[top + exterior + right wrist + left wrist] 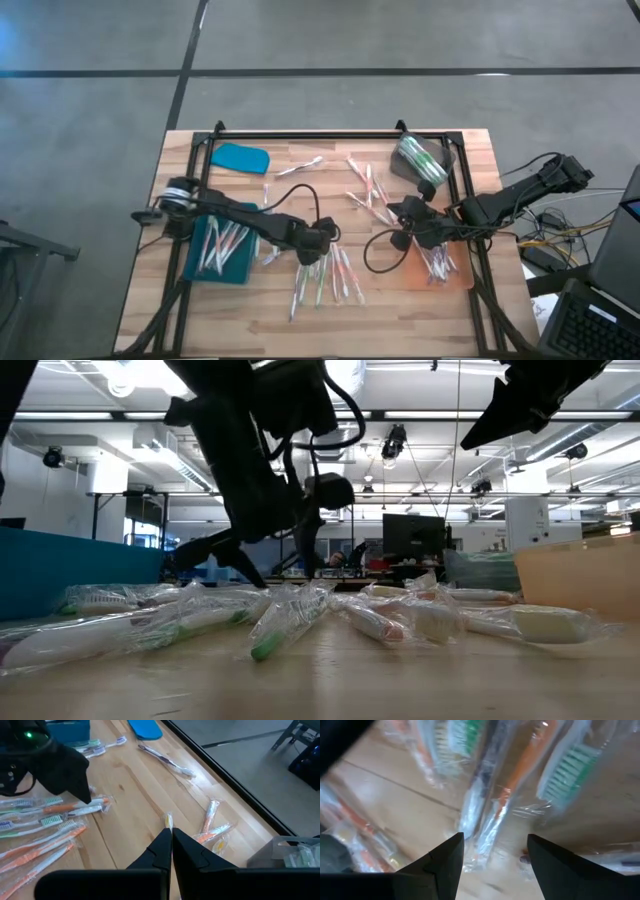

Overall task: Pick & Place Toothbrushes
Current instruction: Put the orange toothbrush into the blue bin

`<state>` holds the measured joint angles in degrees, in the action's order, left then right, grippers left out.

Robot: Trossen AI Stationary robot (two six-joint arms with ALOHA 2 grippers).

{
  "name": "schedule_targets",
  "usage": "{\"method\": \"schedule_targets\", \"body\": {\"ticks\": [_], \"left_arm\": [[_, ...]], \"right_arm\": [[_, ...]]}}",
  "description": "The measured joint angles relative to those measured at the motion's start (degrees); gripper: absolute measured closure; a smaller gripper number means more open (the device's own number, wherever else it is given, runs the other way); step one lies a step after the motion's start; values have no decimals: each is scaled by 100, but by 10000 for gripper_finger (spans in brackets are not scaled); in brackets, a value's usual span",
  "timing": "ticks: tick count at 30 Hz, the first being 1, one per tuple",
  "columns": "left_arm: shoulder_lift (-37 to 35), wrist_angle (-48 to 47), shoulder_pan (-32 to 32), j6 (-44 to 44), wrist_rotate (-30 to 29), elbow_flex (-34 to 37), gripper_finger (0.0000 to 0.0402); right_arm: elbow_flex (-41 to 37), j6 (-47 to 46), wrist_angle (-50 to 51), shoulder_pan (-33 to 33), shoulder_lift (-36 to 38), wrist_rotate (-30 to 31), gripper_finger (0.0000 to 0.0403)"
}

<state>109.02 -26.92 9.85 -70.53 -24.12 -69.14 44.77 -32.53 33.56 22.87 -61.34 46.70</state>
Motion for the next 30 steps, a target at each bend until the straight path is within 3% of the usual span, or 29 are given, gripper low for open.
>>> {"method": "schedule_targets", "body": {"ticks": [19,30], "left_arm": [[233,-65,11,-897,-39,-15,181],[242,-159,10,-886,-22,-4,236]], "right_arm": [[-2,15,0,0,0,149,394],[-2,13,0,0,0,149,394]]}}
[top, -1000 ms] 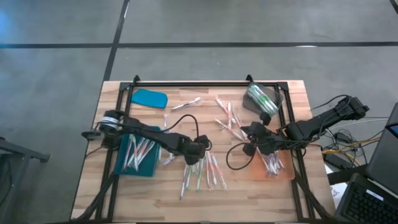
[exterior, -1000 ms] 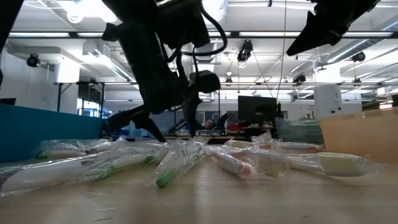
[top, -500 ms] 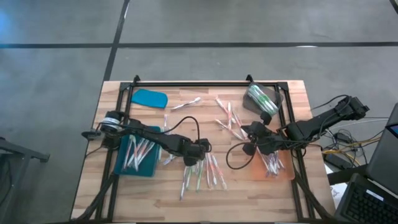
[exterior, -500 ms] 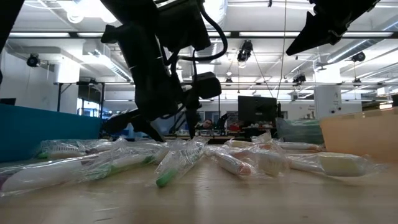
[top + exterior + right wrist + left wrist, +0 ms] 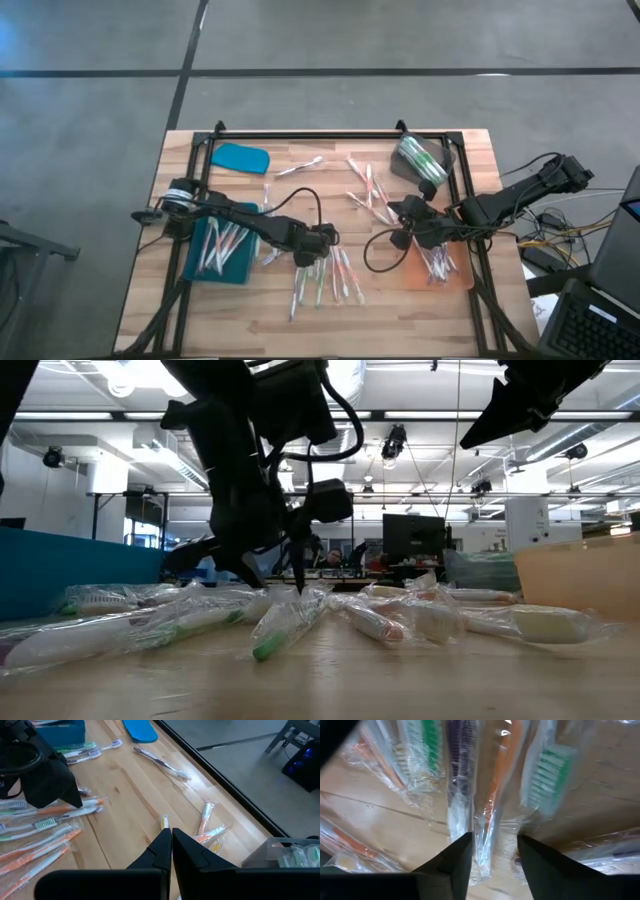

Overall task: Pick & Place Toothbrushes
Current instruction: Put the orange toothbrush into the blue bin

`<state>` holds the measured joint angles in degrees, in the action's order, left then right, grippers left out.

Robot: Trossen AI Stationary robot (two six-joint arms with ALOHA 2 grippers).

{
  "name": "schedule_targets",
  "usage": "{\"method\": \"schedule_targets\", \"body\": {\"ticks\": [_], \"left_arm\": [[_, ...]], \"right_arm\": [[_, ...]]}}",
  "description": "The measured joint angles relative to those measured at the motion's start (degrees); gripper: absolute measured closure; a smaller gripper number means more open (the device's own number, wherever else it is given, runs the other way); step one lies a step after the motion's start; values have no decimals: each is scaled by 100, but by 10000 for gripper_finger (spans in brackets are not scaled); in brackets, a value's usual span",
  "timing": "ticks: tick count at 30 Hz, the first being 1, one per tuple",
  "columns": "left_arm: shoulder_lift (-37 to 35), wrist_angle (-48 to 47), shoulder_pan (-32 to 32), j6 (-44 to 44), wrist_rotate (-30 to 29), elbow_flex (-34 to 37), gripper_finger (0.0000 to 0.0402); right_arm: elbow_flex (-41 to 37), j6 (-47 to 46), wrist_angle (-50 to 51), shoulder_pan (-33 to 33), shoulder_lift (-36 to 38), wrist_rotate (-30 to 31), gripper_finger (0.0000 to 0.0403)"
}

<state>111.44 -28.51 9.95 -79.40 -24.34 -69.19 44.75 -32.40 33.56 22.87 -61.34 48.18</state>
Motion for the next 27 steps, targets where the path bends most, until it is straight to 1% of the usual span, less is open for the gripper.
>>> {"method": "schedule_targets", "body": {"ticks": [17,23,27], "left_arm": [[10,-38,33,33,-38,15,340],[24,22,173,-235,-456,20,371],[24,30,273,-307,-745,7,376]], "right_arm": [[0,0,2,-2,0,-2,394],[0,0,2,-2,0,-2,394],[0,-1,2,-1,0,-2,394]]}}
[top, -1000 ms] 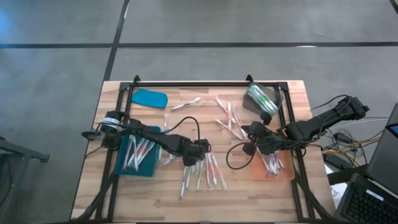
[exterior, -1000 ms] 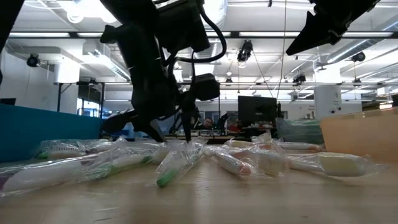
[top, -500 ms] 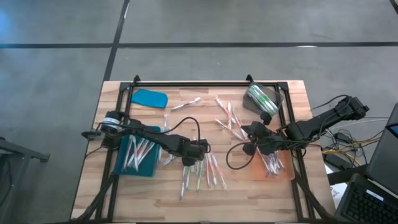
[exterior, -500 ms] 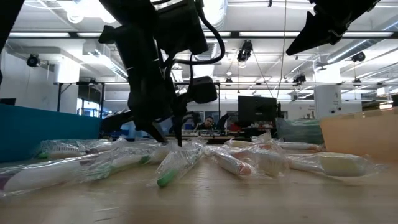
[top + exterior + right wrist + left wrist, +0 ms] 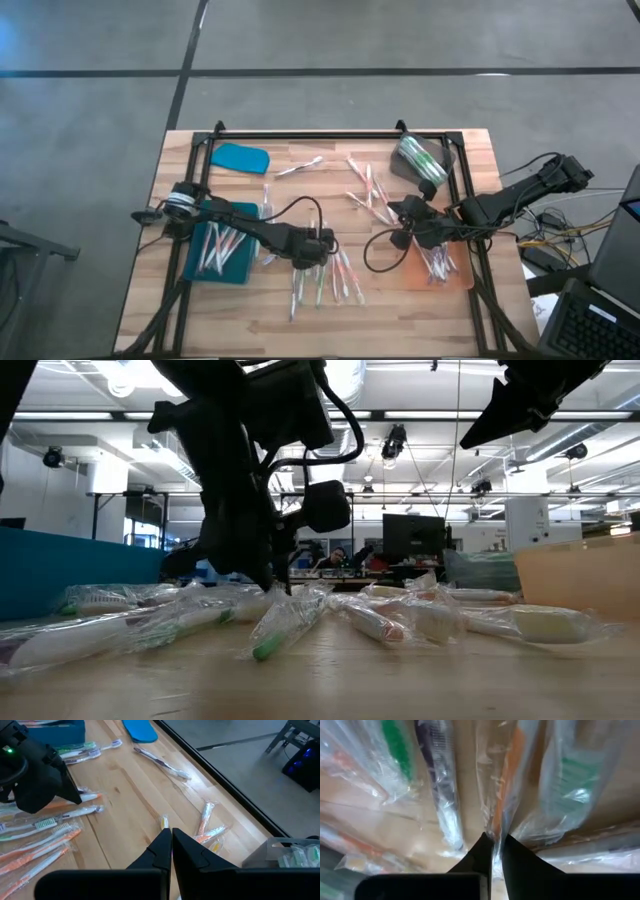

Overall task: Pick & Place Toothbrushes
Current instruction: Put the orange toothbrush into the blue bin

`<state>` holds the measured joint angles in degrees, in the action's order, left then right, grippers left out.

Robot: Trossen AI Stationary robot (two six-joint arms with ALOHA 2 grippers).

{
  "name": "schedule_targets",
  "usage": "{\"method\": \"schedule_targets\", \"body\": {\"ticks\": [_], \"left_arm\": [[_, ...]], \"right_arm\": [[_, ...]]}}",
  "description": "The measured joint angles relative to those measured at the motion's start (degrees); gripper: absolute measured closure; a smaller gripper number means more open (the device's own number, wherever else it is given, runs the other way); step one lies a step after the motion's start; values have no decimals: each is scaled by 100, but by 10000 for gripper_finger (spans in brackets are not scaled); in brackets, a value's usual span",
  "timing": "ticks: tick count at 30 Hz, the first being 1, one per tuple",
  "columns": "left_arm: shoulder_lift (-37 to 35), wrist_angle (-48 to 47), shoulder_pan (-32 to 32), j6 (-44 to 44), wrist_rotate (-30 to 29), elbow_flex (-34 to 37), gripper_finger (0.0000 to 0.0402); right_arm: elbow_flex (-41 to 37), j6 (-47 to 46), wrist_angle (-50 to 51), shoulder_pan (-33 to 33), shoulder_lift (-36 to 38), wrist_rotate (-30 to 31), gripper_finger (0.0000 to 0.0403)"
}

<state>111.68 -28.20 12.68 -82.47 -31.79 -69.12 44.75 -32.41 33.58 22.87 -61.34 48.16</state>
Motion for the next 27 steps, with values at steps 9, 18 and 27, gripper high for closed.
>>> {"method": "schedule_targets", "body": {"ticks": [9,18,27], "left_arm": [[-102,-38,242,13,-1206,-316,371],[-740,-96,281,539,-1804,-626,367],[-1805,-71,279,860,-2446,-774,367]], "right_arm": [[-18,-17,2,-1,0,-2,394],[-42,-17,4,-1,4,-4,394],[-42,-17,0,1,4,-5,394]]}}
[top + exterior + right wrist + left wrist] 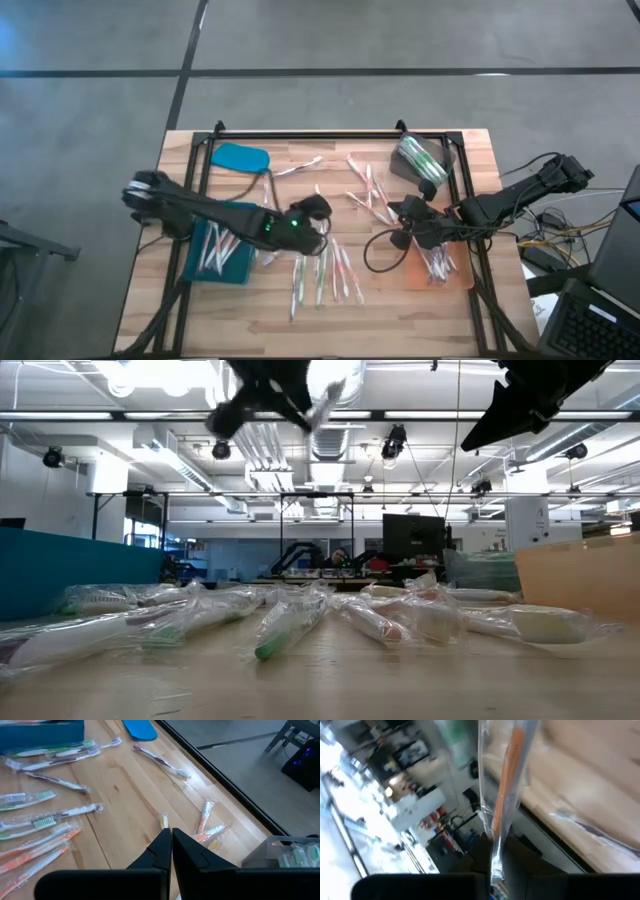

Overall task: Pick & Place Toothbrushes
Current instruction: Put the orange toothbrush into the blue bin

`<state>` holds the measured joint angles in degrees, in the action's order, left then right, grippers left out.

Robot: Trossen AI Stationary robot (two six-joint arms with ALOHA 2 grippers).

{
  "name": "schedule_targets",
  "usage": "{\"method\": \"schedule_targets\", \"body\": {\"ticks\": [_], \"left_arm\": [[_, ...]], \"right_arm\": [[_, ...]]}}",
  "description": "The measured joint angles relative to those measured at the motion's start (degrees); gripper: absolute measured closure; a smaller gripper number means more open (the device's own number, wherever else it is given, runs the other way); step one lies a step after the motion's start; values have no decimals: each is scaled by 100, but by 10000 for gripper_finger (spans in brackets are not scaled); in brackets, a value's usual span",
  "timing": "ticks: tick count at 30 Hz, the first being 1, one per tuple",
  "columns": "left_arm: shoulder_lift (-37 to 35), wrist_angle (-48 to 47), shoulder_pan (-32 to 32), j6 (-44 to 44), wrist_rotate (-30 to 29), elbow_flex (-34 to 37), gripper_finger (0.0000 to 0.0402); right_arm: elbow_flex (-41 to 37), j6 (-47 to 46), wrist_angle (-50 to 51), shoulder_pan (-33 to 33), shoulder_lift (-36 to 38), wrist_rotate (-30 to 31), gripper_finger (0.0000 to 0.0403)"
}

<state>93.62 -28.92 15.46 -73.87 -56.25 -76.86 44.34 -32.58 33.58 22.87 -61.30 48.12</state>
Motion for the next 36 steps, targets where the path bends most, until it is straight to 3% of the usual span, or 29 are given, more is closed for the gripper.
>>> {"method": "schedule_targets", "body": {"ticks": [4,22,32,36], "left_arm": [[-494,31,3,552,-302,-74,363],[-2513,177,11,4798,-2978,-114,376],[-2956,188,24,5442,-3013,-118,375],[-3016,189,15,5433,-2568,-127,375]], "right_arm": [[-12,0,3,-1,0,-2,394],[-24,0,-2,-2,0,-2,394],[-44,-17,-2,-2,-4,-2,394],[-55,-21,2,-1,-4,-2,394]]}}
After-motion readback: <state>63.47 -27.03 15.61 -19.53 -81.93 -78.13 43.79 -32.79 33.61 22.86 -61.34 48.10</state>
